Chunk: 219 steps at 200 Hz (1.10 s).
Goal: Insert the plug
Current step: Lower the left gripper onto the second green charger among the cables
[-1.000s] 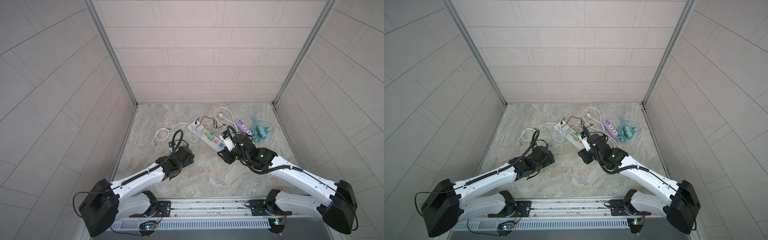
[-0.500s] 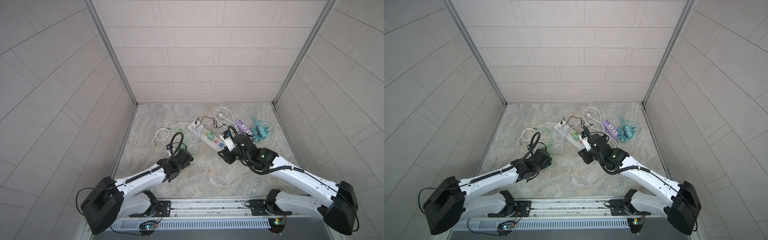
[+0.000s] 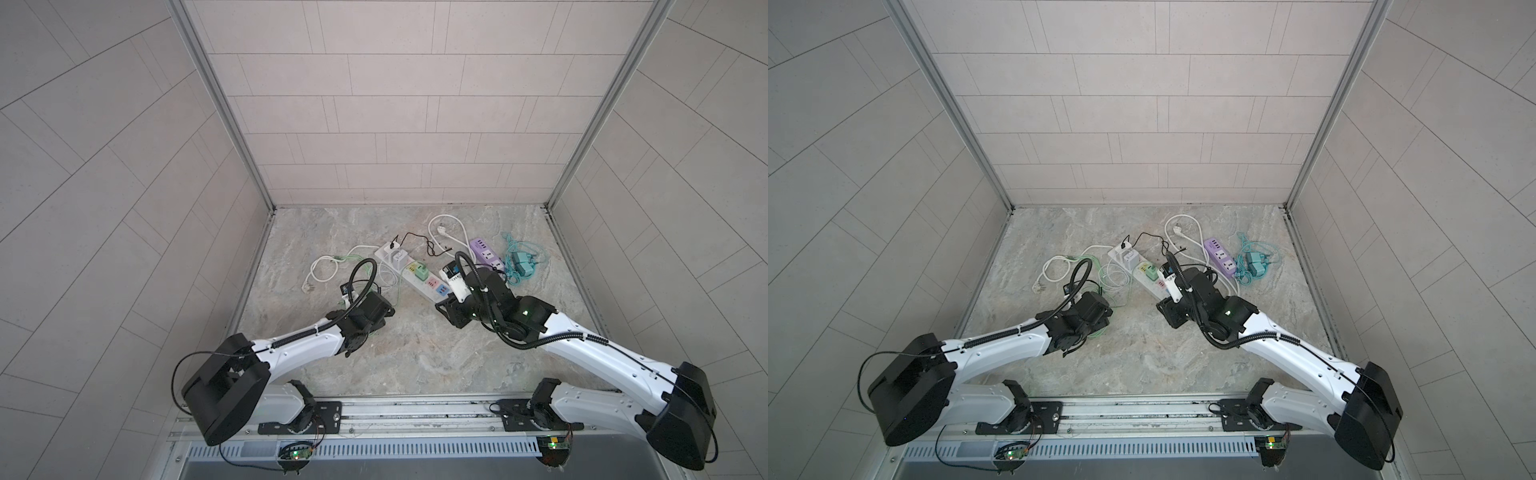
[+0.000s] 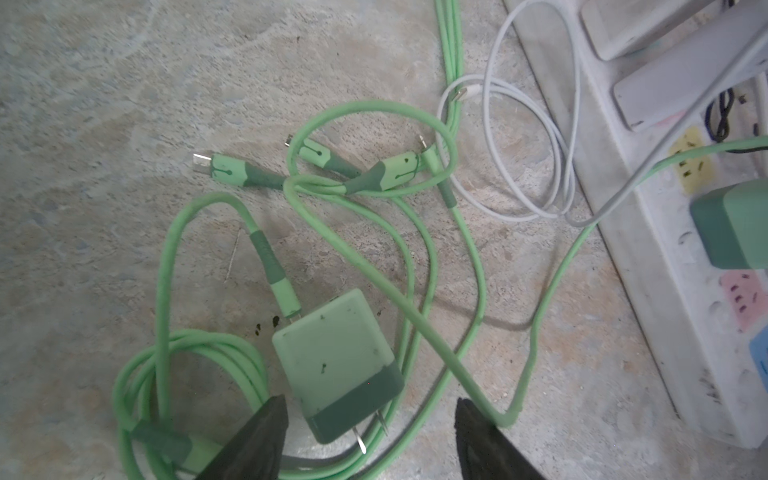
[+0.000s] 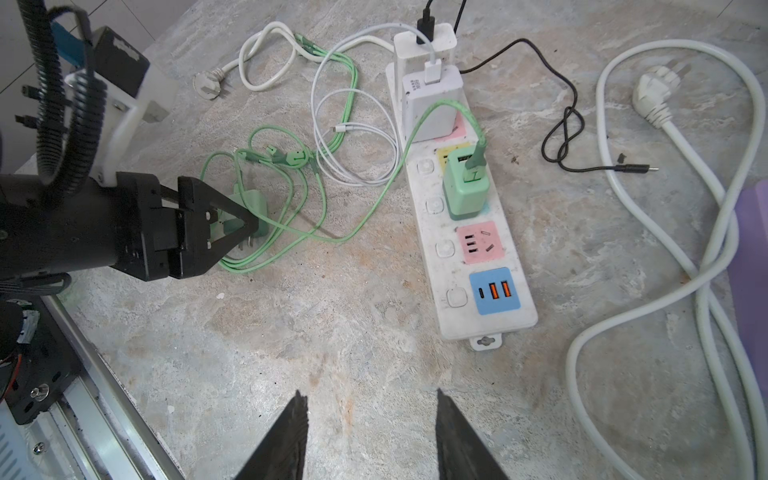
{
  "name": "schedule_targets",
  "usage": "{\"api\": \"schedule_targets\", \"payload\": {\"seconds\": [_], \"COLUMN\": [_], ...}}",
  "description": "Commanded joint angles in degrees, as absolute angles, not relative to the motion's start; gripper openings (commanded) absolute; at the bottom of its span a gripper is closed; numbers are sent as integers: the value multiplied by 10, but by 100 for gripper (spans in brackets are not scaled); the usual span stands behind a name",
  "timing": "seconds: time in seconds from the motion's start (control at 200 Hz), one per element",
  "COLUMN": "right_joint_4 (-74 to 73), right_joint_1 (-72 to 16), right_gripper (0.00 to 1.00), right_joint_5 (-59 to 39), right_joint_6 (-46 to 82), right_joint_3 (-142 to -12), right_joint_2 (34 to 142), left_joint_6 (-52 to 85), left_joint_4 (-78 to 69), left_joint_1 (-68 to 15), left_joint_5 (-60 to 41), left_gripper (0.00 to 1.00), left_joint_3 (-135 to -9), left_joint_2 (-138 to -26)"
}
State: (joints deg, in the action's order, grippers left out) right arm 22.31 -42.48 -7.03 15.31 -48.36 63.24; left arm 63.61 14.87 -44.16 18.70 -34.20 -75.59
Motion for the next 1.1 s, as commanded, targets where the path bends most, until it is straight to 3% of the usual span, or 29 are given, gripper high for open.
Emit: {"api": "schedule_targets", "payload": {"seconds": [0.0,0.5,0.876,1.091], "right_joint_4": [220,215,219,209], "right_joint_1": [-428,-428,-428,-428], "right_gripper": [49,49,50,50], "right_joint_5": [-67,-69,-67,-104], "right_joint_6": [156,155,155,158], "right_joint_3": [-475,-472,-473,-474], "right_joint_2": [620,624,623,622], "left_joint_6": [642,638,610,550], "left_joint_4": [147,112,107,106], "left_joint_1": [-434,-404,-391,-379], "left_joint_5": [200,177,154,145], "left_gripper": [69,58,39,32], "left_joint_3": [-352,-337,-325,-307], "left_joint_2": [-765,-812,-827,-785]}}
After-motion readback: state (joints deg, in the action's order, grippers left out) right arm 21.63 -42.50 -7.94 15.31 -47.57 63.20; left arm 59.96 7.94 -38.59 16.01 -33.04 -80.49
